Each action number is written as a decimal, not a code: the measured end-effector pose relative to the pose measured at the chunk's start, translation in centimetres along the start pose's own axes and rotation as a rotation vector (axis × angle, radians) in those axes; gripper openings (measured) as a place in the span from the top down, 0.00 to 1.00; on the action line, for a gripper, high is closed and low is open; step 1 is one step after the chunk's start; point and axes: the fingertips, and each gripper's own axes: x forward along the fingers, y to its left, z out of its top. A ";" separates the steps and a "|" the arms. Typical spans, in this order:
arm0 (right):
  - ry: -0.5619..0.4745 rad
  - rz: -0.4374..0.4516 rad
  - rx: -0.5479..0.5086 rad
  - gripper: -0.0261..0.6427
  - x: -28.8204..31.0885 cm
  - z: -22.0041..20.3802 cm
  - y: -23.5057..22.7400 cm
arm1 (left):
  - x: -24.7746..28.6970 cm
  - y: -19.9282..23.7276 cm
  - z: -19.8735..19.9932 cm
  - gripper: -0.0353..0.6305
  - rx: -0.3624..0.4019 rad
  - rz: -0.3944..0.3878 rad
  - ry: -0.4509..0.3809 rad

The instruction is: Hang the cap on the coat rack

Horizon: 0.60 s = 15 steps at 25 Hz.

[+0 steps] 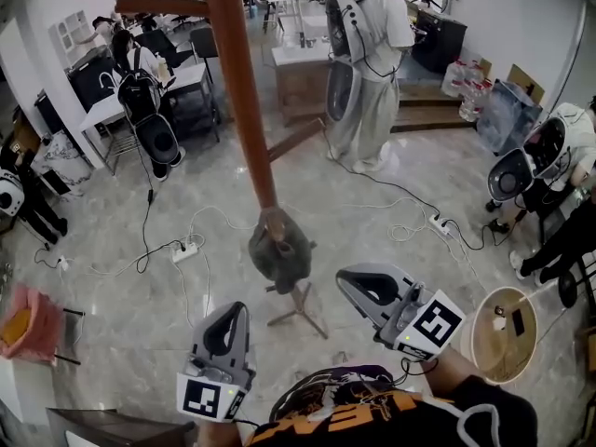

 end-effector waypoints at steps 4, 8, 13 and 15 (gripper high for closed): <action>0.018 -0.002 -0.019 0.94 0.0 -0.1 0.4 | -0.1 -0.4 0.2 0.90 0.007 -0.009 0.000; 0.026 -0.007 -0.022 0.94 0.2 -0.2 0.3 | 0.1 -0.2 0.1 0.90 0.005 -0.014 0.010; 0.025 -0.009 -0.017 0.94 0.4 -0.6 -0.1 | 0.5 0.0 -0.3 0.90 0.000 -0.012 0.017; 0.024 -0.008 -0.015 0.94 0.6 -0.7 -0.2 | 0.6 0.1 -0.6 0.90 -0.002 -0.012 0.020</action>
